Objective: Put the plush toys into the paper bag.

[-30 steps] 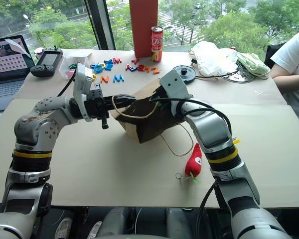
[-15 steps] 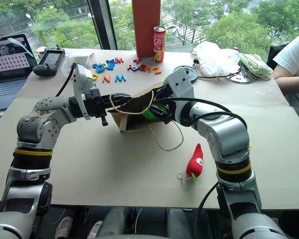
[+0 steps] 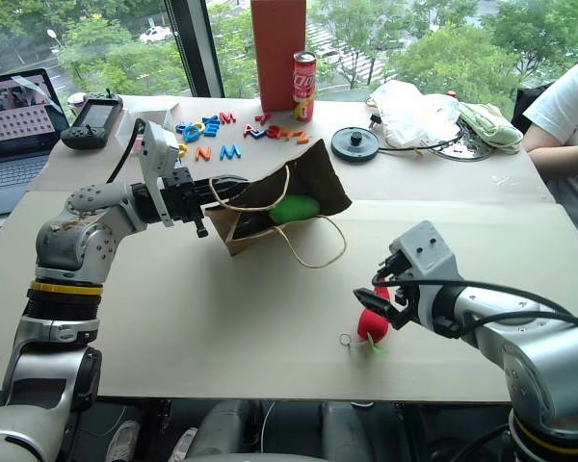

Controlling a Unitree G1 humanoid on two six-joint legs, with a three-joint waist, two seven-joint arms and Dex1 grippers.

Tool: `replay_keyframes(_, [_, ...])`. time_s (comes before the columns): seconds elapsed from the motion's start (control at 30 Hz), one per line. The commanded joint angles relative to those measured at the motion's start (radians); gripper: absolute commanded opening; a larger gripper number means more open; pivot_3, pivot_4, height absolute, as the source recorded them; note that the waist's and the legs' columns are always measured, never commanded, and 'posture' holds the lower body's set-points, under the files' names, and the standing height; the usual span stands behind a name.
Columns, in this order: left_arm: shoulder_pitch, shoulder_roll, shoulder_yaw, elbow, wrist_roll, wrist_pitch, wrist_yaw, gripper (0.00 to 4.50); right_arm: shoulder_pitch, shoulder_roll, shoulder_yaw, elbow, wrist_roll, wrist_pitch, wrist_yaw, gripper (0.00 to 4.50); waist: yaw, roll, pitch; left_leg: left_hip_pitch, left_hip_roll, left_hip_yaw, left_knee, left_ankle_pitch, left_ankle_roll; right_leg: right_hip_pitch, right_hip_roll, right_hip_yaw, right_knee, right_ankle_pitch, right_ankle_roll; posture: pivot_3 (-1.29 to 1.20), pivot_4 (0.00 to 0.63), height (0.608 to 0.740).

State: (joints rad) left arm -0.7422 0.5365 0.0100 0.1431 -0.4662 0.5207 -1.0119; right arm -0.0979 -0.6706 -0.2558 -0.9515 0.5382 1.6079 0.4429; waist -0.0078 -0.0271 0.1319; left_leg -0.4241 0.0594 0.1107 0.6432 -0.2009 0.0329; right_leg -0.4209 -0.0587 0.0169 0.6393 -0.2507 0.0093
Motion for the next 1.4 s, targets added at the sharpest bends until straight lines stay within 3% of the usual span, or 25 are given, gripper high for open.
replay_keyframes(0.03, [-0.031, -0.003, 0.008, 0.006, 0.008, -0.032, -0.003, 0.00, 0.090, 0.011, 0.008, -0.055, -0.010, 0.007, -0.094, 4.09, 0.000, 0.000, 0.000, 0.000, -0.001, 0.000, 0.000, 0.000, 0.000, 0.000, 0.000, 0.000, 0.000, 0.000, 0.000, 0.00, 0.150, 0.739])
replay_keyframes(0.2, [-0.041, -0.019, 0.001, 0.022, 0.010, -0.042, -0.005, 0.00, 0.133, 0.112, 0.065, -0.021, -0.045, 0.007, -0.206, 4.09, -0.007, -0.001, -0.001, 0.002, -0.001, 0.000, 0.001, 0.000, 0.000, 0.002, 0.000, 0.001, 0.000, 0.000, 0.001, 0.00, 0.150, 0.739])
replay_keyframes(0.33, [-0.048, -0.027, 0.001, 0.025, 0.011, -0.043, -0.001, 0.00, 0.082, 0.147, 0.077, 0.004, -0.066, 0.007, -0.245, 3.04, -0.007, -0.001, -0.001, 0.002, -0.001, 0.000, 0.001, 0.000, 0.000, 0.002, 0.000, 0.002, 0.001, 0.000, 0.001, 0.00, 0.150, 0.739])
replay_keyframes(0.5, [-0.059, -0.027, 0.004, 0.033, 0.012, -0.044, 0.000, 0.00, 0.004, 0.156, 0.084, 0.014, -0.066, 0.007, -0.239, 1.20, -0.005, -0.001, -0.001, 0.001, -0.002, -0.001, 0.001, 0.000, 0.000, 0.001, 0.000, 0.002, 0.000, -0.001, 0.001, 0.00, 0.150, 0.739])
replay_keyframes(0.6, [-0.062, -0.026, 0.006, 0.037, 0.015, -0.045, -0.001, 0.00, -0.050, 0.163, 0.077, 0.019, -0.069, 0.006, -0.234, 0.35, -0.005, -0.001, -0.001, 0.000, -0.002, -0.001, 0.001, 0.000, 0.000, 0.000, 0.000, 0.002, 0.000, -0.001, 0.001, 0.00, 0.150, 0.739])
replay_keyframes(0.73, [-0.071, -0.029, 0.015, 0.047, 0.014, -0.042, 0.006, 0.00, -0.157, 0.130, 0.069, 0.034, -0.095, -0.077, -0.231, 0.35, -0.005, -0.001, 0.000, 0.000, -0.002, -0.001, 0.001, 0.000, 0.000, 0.000, 0.000, 0.002, 0.000, -0.001, 0.001, 0.00, 0.150, 0.739])
replay_keyframes(0.8, [-0.076, -0.030, 0.017, 0.053, 0.015, -0.043, 0.010, 0.00, -0.270, 0.172, 0.012, 0.069, -0.107, -0.107, -0.248, 0.35, -0.009, -0.001, 0.000, 0.000, -0.003, -0.001, 0.001, 0.000, 0.000, 0.000, -0.001, 0.003, 0.001, -0.001, 0.001, 0.00, 0.150, 0.739])
replay_keyframes(0.93, [-0.078, -0.037, 0.013, 0.054, 0.020, -0.048, 0.015, 0.00, -0.556, 0.314, -0.114, 0.189, -0.130, -0.187, -0.314, 0.35, -0.010, 0.000, 0.000, 0.001, -0.002, -0.001, 0.001, 0.000, 0.001, 0.000, 0.000, 0.003, 0.002, -0.001, 0.001, 0.00, 0.150, 0.739])
replay_keyframes(1.1, [-0.073, -0.042, 0.017, 0.036, 0.013, -0.040, 0.021, 0.00, -0.756, 0.515, -0.169, 0.304, -0.133, -0.227, -0.402, 0.35, -0.002, 0.000, 0.000, -0.001, -0.002, 0.000, -0.001, 0.000, 0.000, -0.001, 0.000, 0.001, 0.002, -0.001, 0.001, 0.00, 0.150, 0.739])
replay_keyframes(1.2, [-0.078, -0.047, 0.024, 0.036, 0.006, -0.035, 0.027, 0.00, -0.779, 0.621, -0.112, 0.346, -0.144, -0.246, -0.445, 0.35, -0.005, 0.000, 0.000, -0.003, -0.002, 0.000, 0.000, 0.000, 0.000, -0.002, -0.001, 0.001, 0.005, 0.000, 0.001, 0.00, 0.150, 0.739])
replay_keyframes(1.4, [-0.085, -0.060, 0.034, 0.019, -0.009, -0.016, 0.040, 0.00, -0.740, 0.697, 0.001, 0.413, -0.176, -0.302, -0.480, 0.35, -0.005, 0.000, 0.000, -0.005, -0.002, 0.000, 0.000, 0.000, 0.000, -0.002, -0.001, 0.000, 0.005, 0.000, 0.001, 0.00, 0.150, 0.739])
